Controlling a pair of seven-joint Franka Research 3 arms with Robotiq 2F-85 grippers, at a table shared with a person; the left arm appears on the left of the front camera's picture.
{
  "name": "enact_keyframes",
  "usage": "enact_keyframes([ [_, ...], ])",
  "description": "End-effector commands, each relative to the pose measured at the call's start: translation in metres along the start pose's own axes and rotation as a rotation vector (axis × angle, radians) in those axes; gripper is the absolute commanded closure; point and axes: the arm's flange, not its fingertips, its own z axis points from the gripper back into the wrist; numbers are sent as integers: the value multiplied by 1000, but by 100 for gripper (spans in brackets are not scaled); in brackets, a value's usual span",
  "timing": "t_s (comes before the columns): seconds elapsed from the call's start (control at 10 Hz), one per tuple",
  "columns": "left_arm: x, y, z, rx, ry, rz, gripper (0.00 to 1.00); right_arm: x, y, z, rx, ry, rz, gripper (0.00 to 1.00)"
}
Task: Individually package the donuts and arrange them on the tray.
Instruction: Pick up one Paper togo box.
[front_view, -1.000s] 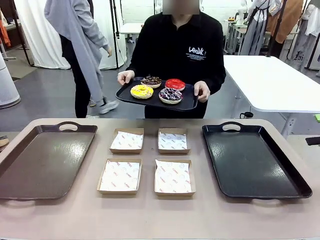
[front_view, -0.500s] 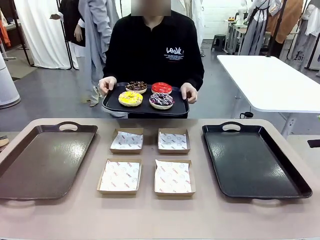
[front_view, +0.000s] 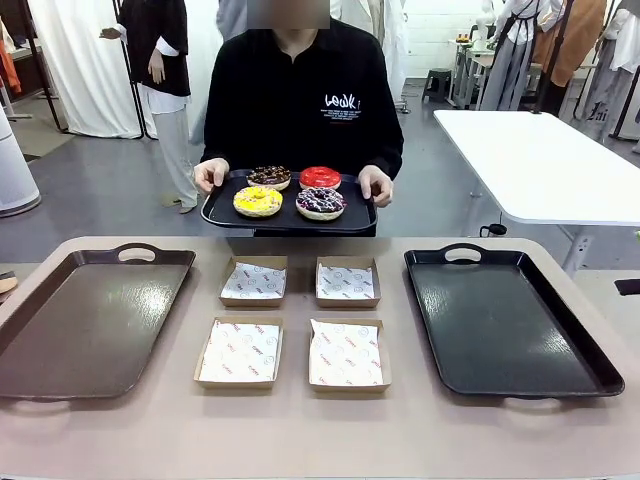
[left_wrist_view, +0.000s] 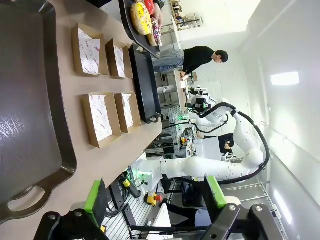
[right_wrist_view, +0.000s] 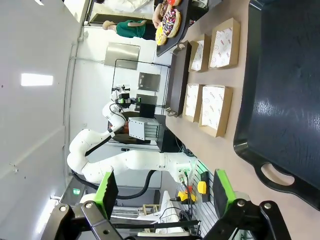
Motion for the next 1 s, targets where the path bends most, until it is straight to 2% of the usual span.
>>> enact_keyframes([
  [0.0,0,0,3,-13,-4,-12,0,1,1,2,22,-10,9,0],
  [0.9,0,0,3,-13,-4,-12,0,1,1,2,22,-10,9,0],
])
